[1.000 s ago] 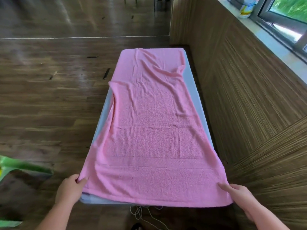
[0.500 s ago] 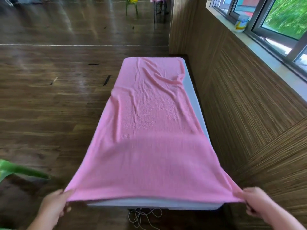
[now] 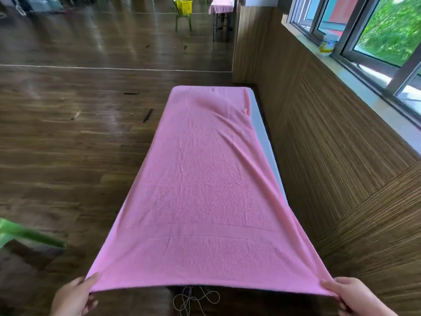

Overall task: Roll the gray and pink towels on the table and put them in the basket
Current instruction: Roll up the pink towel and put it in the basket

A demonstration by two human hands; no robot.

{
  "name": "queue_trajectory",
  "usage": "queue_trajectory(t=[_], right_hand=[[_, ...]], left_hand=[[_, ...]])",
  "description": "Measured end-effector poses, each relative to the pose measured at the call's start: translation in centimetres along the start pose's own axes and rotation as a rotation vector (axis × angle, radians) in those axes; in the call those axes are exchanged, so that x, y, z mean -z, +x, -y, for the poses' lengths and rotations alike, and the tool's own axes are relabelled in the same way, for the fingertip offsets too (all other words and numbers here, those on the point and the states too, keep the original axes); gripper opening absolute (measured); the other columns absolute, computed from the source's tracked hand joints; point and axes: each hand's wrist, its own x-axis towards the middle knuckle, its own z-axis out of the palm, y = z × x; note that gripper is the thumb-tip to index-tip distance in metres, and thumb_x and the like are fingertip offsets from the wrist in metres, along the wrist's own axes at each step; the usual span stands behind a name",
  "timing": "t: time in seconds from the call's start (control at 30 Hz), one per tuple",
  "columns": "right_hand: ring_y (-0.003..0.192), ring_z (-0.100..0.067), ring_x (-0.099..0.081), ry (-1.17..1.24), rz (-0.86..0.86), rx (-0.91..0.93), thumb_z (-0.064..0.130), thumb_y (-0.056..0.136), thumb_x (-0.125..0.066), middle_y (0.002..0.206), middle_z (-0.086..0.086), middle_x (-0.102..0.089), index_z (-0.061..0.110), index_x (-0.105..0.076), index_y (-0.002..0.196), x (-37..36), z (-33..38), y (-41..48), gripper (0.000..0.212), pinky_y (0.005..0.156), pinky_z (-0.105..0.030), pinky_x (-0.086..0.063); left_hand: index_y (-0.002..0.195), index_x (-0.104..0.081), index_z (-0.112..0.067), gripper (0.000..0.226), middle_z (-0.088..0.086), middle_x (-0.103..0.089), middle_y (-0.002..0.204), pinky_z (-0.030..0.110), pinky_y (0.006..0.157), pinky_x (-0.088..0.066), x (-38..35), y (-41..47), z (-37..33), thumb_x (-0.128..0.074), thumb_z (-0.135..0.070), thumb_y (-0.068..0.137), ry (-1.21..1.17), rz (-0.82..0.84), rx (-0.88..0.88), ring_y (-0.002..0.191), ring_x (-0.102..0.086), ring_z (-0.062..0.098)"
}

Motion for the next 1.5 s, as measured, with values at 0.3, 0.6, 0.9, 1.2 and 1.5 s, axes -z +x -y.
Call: queue_trajectory(t=[0.3, 0.6, 0.9, 1.2, 1.5], right_hand=[[0.054, -0.016, -0.062, -0.048, 0.01, -0.039, 0.018, 0.078, -0.083, 0.06, -0.011, -0.069, 0.007, -0.075, 0.055, 0.2, -0.7, -0.9, 0.026, 0.062, -0.027, -0.045], [0.042, -0.024, -0.06, 0.567, 0.034, -0.244, 0.015, 0.086, -0.065, 0.063, -0.017, -0.063, 0.002, -0.057, 0.075, -1.4, -0.9, 0.1, 0.019, 0.046, -0.03, -0.055], [0.067, -0.03, -0.074, 1.032, 0.082, -0.048, 0.026, 0.101, -0.047, 0.079, -0.021, -0.074, 0.0, -0.058, 0.101, -3.7, 3.0, 2.2, 0.028, 0.06, -0.042, -0.061], [0.087, -0.015, -0.057, -0.778, -0.362, 0.794, 0.008, 0.067, -0.083, 0.109, 0.014, -0.063, 0.03, -0.071, 0.114, -4.8, -0.5, 4.4, 0.053, 0.077, -0.031, -0.055], [0.076, -0.005, -0.044, -1.12, -0.349, 0.868, 0.042, 0.085, -0.065, 0.076, 0.014, -0.045, 0.029, -0.065, 0.073, -3.2, 3.1, 4.4, 0.018, 0.057, -0.02, -0.042]], left_hand=[[0.106, -0.065, 0.004, 0.032, 0.021, -0.064, 0.085, 0.043, 0.069, -0.054, 1.2, 0.3, 1.4, -0.074, -0.02, 0.088, -0.024, 0.132, 0.095, 0.04, -0.062, 0.027], [0.088, -0.059, -0.009, 0.009, 0.015, -0.062, 0.082, 0.03, 0.038, -0.053, -0.5, -2.0, -1.7, -0.067, -0.007, 0.091, -0.46, 0.139, 0.18, 0.072, -0.055, 0.026], [0.111, -0.054, -0.003, 0.015, 0.022, -0.071, 0.093, 0.036, 0.085, -0.057, -4.2, -1.8, -6.1, -0.044, -0.012, 0.105, -0.726, 0.284, 0.083, 0.082, -0.071, 0.026], [0.108, -0.072, -0.031, 0.052, -0.02, -0.06, 0.112, 0.031, 0.083, -0.049, -3.4, 1.3, -2.9, -0.077, 0.001, 0.068, 0.938, 0.217, -1.137, 0.097, -0.052, 0.011], [0.069, -0.053, -0.029, 0.022, -0.013, -0.052, 0.082, 0.02, 0.065, -0.036, -2.3, 0.8, -5.2, -0.067, -0.024, 0.085, 1.146, 0.261, -1.091, 0.085, -0.044, 0.002]])
